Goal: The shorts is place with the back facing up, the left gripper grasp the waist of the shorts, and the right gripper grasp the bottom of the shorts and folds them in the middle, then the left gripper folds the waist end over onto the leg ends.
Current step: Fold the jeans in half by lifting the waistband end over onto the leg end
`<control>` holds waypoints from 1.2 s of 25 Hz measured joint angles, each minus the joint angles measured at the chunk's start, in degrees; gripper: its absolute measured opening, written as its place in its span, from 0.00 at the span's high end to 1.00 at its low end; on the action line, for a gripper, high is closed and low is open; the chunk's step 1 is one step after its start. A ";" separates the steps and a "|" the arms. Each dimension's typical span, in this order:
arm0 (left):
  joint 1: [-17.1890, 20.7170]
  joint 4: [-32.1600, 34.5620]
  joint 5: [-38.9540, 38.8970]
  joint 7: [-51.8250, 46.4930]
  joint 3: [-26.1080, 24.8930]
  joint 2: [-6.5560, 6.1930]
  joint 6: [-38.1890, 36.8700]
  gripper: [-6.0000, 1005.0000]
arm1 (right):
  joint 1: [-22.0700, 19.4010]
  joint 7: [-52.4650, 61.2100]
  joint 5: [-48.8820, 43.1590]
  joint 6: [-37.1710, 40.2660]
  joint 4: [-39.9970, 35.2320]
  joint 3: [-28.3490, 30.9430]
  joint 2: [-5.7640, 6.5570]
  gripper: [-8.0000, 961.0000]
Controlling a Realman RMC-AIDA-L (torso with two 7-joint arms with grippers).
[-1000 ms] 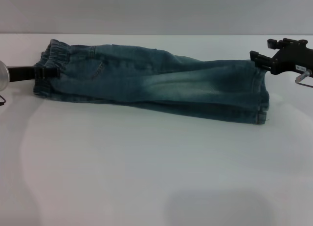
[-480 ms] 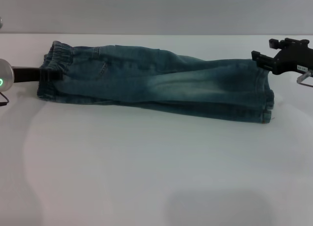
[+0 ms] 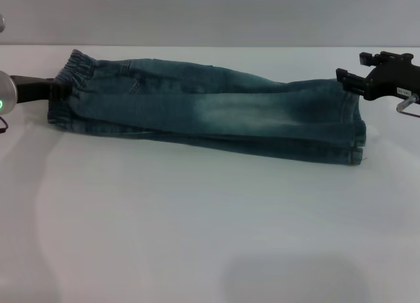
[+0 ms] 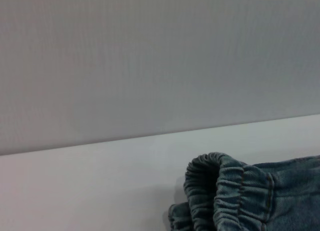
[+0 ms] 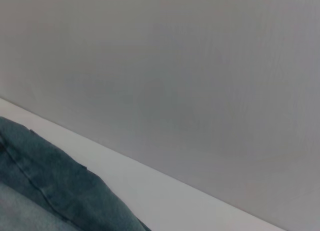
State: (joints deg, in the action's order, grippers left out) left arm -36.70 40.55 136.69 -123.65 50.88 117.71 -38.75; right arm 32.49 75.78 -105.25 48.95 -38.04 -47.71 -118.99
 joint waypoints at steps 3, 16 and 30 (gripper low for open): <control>-0.16 -0.23 0.02 0.01 0.00 -0.01 0.28 0.65 | 0.01 -0.01 0.19 0.00 0.18 -0.05 -0.01 0.40; -0.22 0.14 -0.02 0.05 0.87 -0.06 0.13 0.81 | 0.46 -0.03 0.37 -0.36 0.52 -0.10 -0.01 0.40; -1.19 12.78 -8.58 -0.41 8.55 0.22 -9.85 0.86 | 6.31 -0.09 0.41 -5.37 7.13 -4.24 -0.07 0.40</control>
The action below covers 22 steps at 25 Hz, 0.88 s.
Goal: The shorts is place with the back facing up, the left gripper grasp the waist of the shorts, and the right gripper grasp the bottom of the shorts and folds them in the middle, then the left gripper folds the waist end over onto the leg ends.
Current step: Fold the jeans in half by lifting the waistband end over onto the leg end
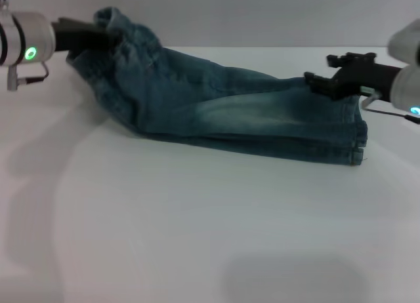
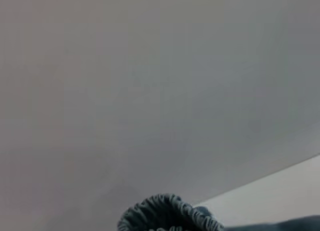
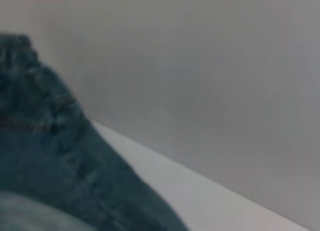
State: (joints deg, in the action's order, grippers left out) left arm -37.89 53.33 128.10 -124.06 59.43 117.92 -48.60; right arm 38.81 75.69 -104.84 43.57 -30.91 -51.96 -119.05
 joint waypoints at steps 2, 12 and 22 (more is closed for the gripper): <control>0.00 0.00 0.00 0.00 0.00 0.00 0.00 0.86 | 1.15 0.02 0.12 -0.40 1.08 -1.50 -0.10 0.40; -0.31 10.40 -10.11 0.01 7.40 0.02 -4.76 0.87 | 3.21 -0.02 7.19 -0.44 2.87 -10.76 -0.21 0.40; -0.56 14.13 -15.64 0.15 10.10 0.01 -8.46 0.87 | 3.50 0.00 14.00 0.23 1.96 -20.73 -0.21 0.40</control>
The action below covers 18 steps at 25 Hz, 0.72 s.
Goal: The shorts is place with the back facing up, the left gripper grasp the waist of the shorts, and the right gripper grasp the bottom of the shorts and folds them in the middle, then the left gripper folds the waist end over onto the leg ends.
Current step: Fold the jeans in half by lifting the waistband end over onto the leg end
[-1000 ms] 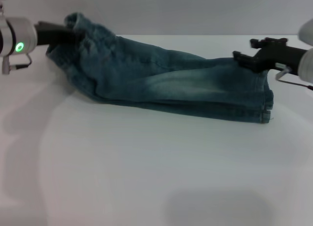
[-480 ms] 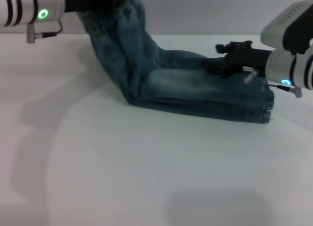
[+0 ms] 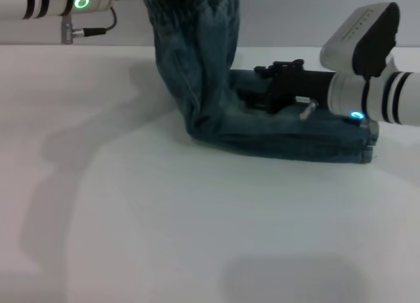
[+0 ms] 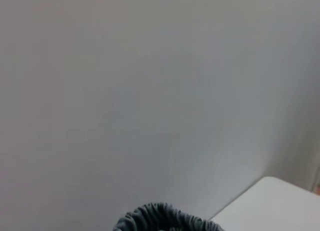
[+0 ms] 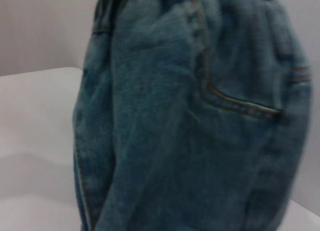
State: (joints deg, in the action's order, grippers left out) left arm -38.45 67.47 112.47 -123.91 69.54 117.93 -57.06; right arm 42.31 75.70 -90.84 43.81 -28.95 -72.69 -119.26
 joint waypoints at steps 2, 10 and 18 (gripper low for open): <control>0.01 0.82 -0.43 -0.08 0.35 0.00 -0.54 0.87 | 0.03 0.29 0.29 0.01 -0.54 -1.36 -0.07 0.40; 0.48 3.62 -1.86 -0.28 1.31 0.00 -2.21 0.87 | -0.10 0.80 5.75 0.10 -3.43 -9.84 -0.11 0.40; 0.26 3.77 -1.90 -0.31 1.48 0.00 -2.80 0.87 | 0.48 2.15 10.25 0.17 -5.39 -17.98 -0.07 0.40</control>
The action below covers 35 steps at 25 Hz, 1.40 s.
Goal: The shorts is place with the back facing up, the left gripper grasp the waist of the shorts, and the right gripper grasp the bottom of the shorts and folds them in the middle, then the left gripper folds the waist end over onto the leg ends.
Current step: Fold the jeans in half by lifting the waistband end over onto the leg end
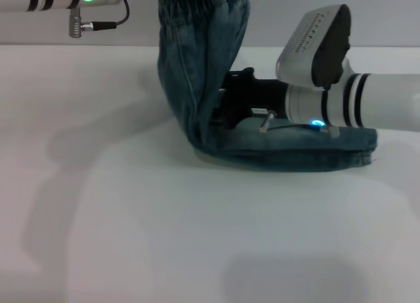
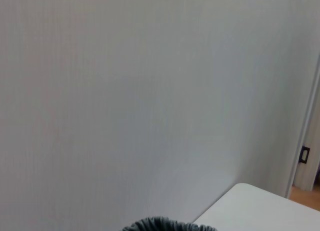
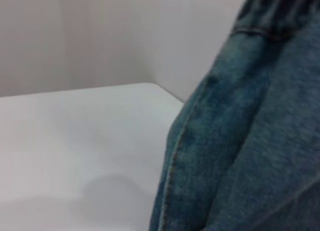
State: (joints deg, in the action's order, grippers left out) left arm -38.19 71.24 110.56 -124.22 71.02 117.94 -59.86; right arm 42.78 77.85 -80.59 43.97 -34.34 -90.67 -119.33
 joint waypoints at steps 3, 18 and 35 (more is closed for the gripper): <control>-0.08 -0.22 0.03 0.05 0.03 0.00 0.03 0.87 | 0.02 0.08 0.69 0.06 -0.76 -1.27 0.00 0.40; 1.08 -2.21 0.35 0.63 -0.22 -0.13 1.86 0.87 | -4.18 0.88 1.40 -1.26 -2.41 -1.05 0.33 0.40; 2.21 -3.97 0.78 0.58 3.15 0.08 7.12 0.87 | -16.29 2.58 1.47 -1.34 -9.28 20.73 0.49 0.40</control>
State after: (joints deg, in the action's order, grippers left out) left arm -35.98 67.27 111.34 -123.65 74.17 118.02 -52.74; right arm 26.50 80.42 -79.12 42.63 -43.63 -69.94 -118.84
